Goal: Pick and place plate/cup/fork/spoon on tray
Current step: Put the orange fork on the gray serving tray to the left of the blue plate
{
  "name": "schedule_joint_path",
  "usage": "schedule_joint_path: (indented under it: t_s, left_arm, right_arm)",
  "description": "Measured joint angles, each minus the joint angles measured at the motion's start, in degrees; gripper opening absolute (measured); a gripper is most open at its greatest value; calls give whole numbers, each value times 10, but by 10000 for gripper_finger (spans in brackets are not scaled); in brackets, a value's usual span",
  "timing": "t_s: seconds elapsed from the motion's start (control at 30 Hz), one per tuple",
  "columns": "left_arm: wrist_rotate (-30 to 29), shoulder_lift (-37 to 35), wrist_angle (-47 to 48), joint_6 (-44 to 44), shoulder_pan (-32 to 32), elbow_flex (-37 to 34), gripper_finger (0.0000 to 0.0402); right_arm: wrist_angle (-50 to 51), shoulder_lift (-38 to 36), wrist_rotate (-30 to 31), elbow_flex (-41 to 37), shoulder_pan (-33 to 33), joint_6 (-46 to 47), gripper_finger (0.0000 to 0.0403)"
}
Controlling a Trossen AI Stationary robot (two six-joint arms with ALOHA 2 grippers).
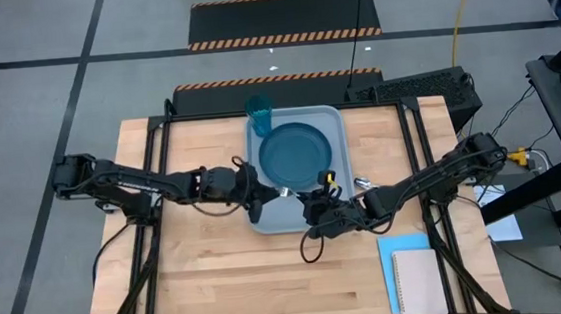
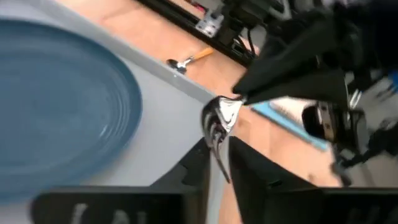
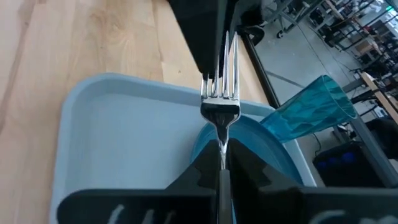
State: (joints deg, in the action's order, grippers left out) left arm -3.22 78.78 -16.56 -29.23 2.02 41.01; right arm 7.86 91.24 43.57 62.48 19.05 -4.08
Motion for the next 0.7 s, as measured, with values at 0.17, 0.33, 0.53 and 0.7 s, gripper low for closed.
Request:
schedule_joint_path:
  t_s: [0.17,0.33,0.53,0.7]
  left_arm:
    - [-54,-1,-10,49,18,1,147]
    - [-78,-12,1,77,19,1,235]
    - [-78,-49,12,97,19,2,300]
    - [-78,-110,63,111,21,2,307]
  right_arm:
    - [2,1,-13,0,0,-2,3]
    - [4,1,-14,-1,1,3,3]
    - [4,1,-74,-2,-14,31,2]
    - [-23,1,-155,-33,-50,78,2]
